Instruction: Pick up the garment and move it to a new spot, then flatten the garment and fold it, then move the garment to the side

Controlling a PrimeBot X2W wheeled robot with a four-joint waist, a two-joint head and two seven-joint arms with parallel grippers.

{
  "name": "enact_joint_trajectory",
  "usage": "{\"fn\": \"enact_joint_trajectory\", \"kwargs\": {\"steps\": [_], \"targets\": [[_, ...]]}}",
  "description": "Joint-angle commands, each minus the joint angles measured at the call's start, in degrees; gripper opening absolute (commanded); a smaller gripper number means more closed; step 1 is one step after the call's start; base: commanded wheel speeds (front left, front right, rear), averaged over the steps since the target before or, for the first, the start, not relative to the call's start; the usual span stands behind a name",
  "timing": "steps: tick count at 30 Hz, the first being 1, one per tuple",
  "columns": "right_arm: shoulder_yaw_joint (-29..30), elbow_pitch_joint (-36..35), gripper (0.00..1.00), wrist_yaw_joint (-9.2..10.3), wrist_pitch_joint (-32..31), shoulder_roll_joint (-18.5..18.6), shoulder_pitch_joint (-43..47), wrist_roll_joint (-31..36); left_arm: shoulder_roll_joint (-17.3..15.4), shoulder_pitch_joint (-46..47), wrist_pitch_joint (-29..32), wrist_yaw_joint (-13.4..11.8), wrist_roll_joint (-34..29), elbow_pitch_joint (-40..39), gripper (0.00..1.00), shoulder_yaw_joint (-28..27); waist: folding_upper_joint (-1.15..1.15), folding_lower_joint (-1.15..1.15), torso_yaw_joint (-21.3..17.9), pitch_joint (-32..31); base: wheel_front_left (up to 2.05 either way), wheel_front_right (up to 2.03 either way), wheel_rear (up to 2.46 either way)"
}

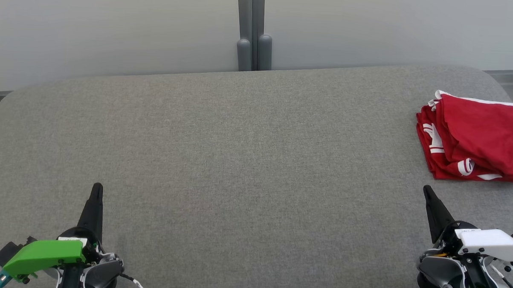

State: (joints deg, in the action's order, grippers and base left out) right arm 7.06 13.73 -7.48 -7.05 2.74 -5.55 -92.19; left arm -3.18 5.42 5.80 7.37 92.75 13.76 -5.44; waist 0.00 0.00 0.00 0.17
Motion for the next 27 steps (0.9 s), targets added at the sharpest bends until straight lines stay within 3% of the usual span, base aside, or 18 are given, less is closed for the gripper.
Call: {"fn": "enact_joint_trajectory", "kwargs": {"steps": [1,27], "targets": [[0.16,-0.24,0.00,-0.02,-0.13,0.26,-0.56,-0.38,-0.02,1.02,0.07,0.22,0.18,-0.09,0.00,-0.19,0.00,0.00,0.00,0.00,0.00,0.00,0.00],[0.15,-0.23,0.00,-0.02,-0.12,0.26,-0.56,-0.38,0.08,1.03,0.20,0.22,-0.04,-0.09,0.00,-0.37,0.00,0.00,0.00,0.00,0.00,0.00,0.00]]}}
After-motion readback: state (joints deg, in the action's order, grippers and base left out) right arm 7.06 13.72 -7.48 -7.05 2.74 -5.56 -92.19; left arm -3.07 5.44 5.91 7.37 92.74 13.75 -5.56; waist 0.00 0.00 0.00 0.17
